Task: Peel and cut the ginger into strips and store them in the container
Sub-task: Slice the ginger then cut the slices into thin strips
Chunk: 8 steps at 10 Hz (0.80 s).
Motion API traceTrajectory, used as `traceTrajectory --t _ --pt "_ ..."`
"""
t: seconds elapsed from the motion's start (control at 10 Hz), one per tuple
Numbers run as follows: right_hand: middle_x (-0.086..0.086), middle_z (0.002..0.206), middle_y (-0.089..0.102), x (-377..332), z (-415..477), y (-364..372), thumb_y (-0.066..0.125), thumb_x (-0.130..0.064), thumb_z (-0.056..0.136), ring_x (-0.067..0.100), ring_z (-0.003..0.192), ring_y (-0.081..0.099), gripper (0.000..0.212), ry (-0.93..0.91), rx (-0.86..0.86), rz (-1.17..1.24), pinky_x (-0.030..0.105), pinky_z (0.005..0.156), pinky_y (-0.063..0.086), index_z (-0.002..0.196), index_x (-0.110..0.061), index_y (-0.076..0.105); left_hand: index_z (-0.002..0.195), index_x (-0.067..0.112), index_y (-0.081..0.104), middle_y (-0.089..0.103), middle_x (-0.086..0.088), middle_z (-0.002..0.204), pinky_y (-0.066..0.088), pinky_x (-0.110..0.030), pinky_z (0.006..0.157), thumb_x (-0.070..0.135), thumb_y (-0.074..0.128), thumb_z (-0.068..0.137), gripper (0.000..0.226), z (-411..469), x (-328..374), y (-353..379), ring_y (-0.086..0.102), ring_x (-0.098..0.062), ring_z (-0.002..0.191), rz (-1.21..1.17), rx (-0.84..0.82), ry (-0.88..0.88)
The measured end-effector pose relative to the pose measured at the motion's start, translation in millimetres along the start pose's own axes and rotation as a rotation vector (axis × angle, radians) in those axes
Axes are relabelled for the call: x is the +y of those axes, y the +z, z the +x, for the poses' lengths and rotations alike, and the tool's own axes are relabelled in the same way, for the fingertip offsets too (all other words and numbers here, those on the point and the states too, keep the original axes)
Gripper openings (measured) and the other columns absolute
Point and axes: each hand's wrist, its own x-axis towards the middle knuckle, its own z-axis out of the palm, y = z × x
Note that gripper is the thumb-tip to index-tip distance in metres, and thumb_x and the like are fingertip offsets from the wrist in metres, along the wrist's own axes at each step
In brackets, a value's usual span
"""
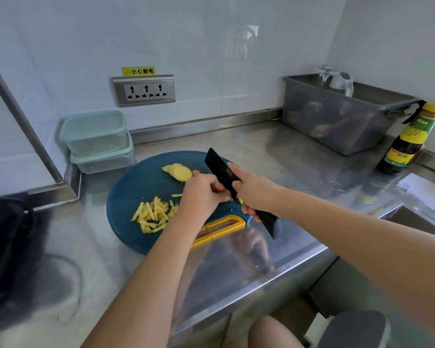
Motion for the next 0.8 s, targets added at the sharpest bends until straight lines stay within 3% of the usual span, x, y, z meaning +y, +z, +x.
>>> traceTrajectory --t 0.1,0.2,0.4,0.5,0.7,0.8 --pt "0.007 0.066 0.054 6 -4 0 0.028 -0.019 0.105 0.009 0.036 0.048 0.054 0.064 -0.075 0.080 0.022 0.035 0.043 0.153 -0.037 0.012 0.078 0.016 0.066 0.048 0.018 0.068 0.035 -0.006 0.054 0.020 0.077 0.075 0.013 2 -1 -2 0.046 0.001 0.062 -0.004 -0.003 0.001" --pt "0.004 0.068 0.050 7 -4 0 0.028 -0.019 0.101 0.014 0.044 0.051 0.055 0.013 -0.010 -0.022 0.021 0.033 0.041 0.154 -0.033 0.016 0.077 0.017 0.065 0.049 0.018 0.067 0.036 -0.006 0.054 0.022 0.077 0.075 0.013 2 -1 -3 0.046 0.001 0.061 0.013 -0.009 0.015" --pt "0.018 0.092 0.060 4 -6 5 0.030 -0.015 0.101 0.012 0.048 0.047 0.056 -0.093 0.017 -0.181 0.013 0.033 0.036 0.155 -0.024 0.015 0.074 0.022 0.061 0.051 0.020 0.066 0.034 -0.007 0.055 0.023 0.076 0.077 0.016 1 -1 -3 0.048 0.003 0.062 0.032 -0.009 0.031" --pt "0.025 0.105 0.064 8 2 5 0.028 -0.015 0.101 0.013 0.049 0.047 0.056 -0.063 0.011 -0.137 0.015 0.035 0.037 0.154 -0.023 0.016 0.075 0.022 0.062 0.051 0.018 0.067 0.032 -0.007 0.056 0.023 0.077 0.077 0.015 1 0 -2 0.048 0.002 0.063 0.043 -0.011 0.024" --pt "0.027 0.114 0.059 8 6 15 0.030 -0.011 0.099 0.011 0.053 0.037 0.059 -0.074 0.057 -0.148 0.007 0.040 0.039 0.155 -0.025 0.014 0.075 0.020 0.065 0.053 0.016 0.068 0.032 -0.007 0.057 0.024 0.077 0.076 0.012 3 -2 0 0.049 0.000 0.063 0.035 -0.008 -0.020" --pt "0.017 0.122 0.057 11 19 24 0.036 -0.009 0.099 0.012 0.055 0.043 0.067 -0.064 0.023 -0.312 0.020 0.040 0.036 0.156 -0.021 0.002 0.076 0.019 0.067 0.054 0.013 0.069 0.036 -0.014 0.063 0.023 0.076 0.077 0.010 2 -3 1 0.050 -0.003 0.066 0.040 -0.013 -0.037"
